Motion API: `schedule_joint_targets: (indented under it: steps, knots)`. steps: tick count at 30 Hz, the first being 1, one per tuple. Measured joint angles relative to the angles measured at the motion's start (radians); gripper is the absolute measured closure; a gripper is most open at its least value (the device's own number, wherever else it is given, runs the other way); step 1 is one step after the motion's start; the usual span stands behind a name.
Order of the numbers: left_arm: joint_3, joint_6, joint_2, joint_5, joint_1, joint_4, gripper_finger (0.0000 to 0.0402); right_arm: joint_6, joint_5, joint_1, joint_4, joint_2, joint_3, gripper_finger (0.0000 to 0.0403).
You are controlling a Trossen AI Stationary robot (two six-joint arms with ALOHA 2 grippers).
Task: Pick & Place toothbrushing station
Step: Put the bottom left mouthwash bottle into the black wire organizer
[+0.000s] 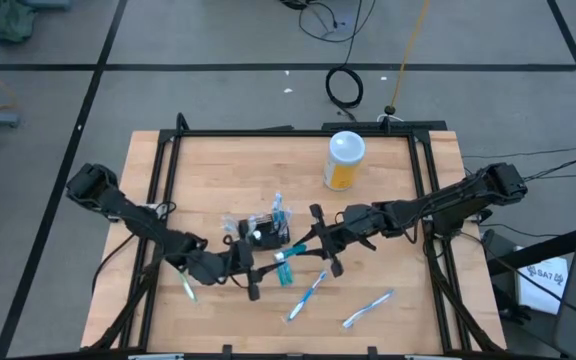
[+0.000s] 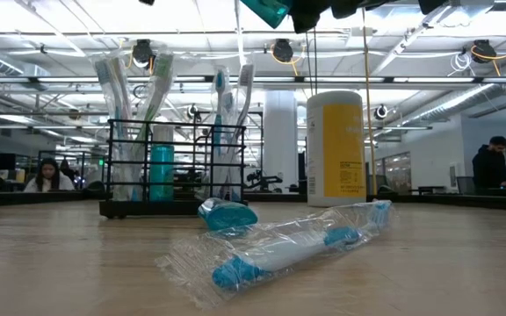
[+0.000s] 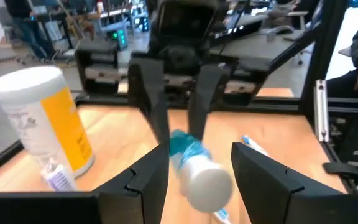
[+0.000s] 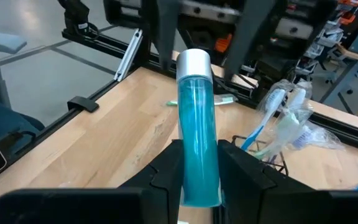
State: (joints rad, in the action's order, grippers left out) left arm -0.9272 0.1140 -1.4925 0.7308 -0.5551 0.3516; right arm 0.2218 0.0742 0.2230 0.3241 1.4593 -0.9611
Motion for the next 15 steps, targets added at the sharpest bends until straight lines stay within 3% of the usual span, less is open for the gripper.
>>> schedule_joint_targets:
  steps: [9, 15]
  knots:
    - [0.000, 0.078, 0.000, -0.011, 0.028, -0.085, 0.0227, 0.000, -0.009, -0.002, -0.002, 0.000, 0.000, 0.0316]
    - [0.000, 0.072, 0.000, -0.021, 0.028, -0.088, 0.0284, -0.002, -0.033, -0.002, -0.004, 0.000, 0.000, 0.0316]
